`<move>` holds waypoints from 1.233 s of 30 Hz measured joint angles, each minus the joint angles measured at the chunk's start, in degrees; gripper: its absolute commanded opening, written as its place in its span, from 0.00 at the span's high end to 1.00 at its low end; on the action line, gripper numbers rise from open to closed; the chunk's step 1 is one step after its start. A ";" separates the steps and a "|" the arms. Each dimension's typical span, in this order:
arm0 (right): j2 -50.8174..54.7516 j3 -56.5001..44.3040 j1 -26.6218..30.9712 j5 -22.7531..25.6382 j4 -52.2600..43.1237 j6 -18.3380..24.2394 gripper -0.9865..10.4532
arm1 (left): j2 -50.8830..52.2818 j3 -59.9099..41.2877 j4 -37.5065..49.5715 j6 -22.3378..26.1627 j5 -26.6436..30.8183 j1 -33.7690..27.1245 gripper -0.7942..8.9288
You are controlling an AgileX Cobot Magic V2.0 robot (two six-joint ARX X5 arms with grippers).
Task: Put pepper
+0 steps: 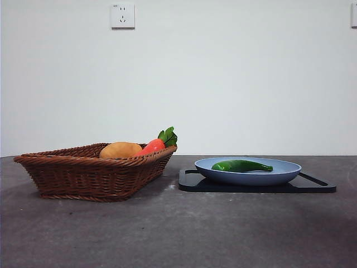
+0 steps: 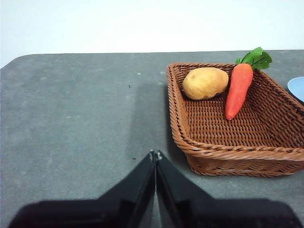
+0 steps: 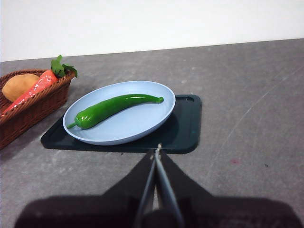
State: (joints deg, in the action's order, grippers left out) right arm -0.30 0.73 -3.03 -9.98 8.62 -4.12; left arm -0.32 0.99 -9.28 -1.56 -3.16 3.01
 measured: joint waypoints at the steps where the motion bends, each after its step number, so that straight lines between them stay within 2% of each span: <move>1: 0.00 0.07 0.00 0.00 0.20 -0.11 0.90 | 0.00 0.00 0.00 0.00 0.00 0.00 0.91; 13: 0.07 0.07 0.00 -0.04 0.20 -1.68 0.90 | 0.00 0.00 0.00 0.00 -0.02 0.00 0.91; 37: 0.07 0.07 0.00 -0.04 0.20 -1.68 0.90 | 0.00 0.00 0.00 0.00 -0.02 0.00 0.91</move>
State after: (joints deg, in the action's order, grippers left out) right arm -0.23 0.80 -3.03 -10.02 8.82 -5.80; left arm -0.32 0.99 -9.28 -1.56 -3.18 3.01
